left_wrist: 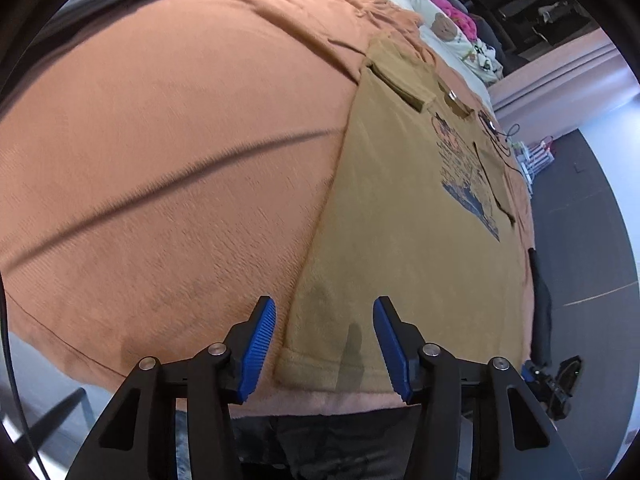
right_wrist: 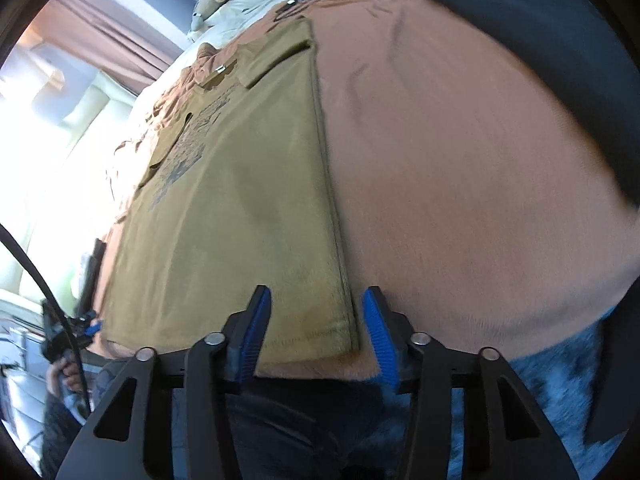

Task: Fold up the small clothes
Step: 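Move both open grippers down to the hem of the brown T-shirt, then close both grippers on the T-shirt hem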

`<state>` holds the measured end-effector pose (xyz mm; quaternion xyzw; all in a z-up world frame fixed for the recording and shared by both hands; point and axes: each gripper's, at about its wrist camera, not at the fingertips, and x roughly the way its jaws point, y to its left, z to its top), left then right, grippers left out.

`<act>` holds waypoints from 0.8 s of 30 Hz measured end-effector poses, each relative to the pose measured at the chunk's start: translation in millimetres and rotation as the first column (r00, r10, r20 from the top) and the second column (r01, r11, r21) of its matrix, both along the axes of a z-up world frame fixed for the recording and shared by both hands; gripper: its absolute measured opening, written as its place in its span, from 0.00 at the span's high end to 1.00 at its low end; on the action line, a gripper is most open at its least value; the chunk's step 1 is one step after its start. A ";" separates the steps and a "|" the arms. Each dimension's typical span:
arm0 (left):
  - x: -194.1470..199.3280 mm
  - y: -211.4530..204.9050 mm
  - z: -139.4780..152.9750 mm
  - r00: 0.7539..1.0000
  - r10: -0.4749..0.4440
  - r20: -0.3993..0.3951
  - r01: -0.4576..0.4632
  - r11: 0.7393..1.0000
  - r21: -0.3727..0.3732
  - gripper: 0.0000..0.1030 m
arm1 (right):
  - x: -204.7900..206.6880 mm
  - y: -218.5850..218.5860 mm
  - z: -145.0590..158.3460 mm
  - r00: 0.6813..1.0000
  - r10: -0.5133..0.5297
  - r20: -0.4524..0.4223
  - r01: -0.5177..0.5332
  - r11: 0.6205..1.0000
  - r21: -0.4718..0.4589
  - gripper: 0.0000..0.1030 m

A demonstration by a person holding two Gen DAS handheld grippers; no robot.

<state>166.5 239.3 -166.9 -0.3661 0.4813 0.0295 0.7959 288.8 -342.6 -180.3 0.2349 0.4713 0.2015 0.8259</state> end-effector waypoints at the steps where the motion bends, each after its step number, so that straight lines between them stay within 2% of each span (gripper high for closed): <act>1: 0.0 -2.1 -1.4 1.000 -0.005 0.000 0.005 1.000 -0.011 0.49 | -0.3 -3.1 -3.0 1.000 0.000 -0.007 0.000 1.000 0.019 0.62; 5: -0.8 -6.7 -7.1 1.000 -0.016 -0.015 0.015 1.000 -0.018 0.52 | -1.2 -11.9 -10.3 1.000 0.008 -0.016 -0.006 0.994 0.108 0.65; 8: -3.8 -4.6 -7.8 1.000 -0.010 -0.019 0.009 1.000 -0.029 0.53 | -1.8 -20.3 -17.8 1.000 -0.003 -0.021 0.005 0.991 0.131 0.65; 11: -4.2 0.7 -10.2 1.000 0.003 -0.030 -0.004 0.999 -0.035 0.60 | 1.0 -22.9 -22.4 1.000 -0.010 -0.017 0.012 0.990 0.139 0.65; 18: 3.1 11.3 -14.1 1.000 0.008 -0.021 -0.008 1.000 -0.024 0.62 | 10.7 -17.2 -25.6 1.000 -0.026 -0.003 0.026 0.992 0.127 0.66; 22: 9.5 13.0 -16.0 1.000 0.002 -0.022 -0.003 1.000 -0.010 0.64 | 16.1 -14.0 -28.2 0.999 -0.030 -0.013 0.031 0.993 0.116 0.78; 24: 10.6 13.3 -15.7 1.000 0.001 -0.030 -0.001 1.000 0.000 0.70 | 16.4 -15.5 -30.0 0.999 -0.038 -0.024 0.040 0.992 0.123 0.89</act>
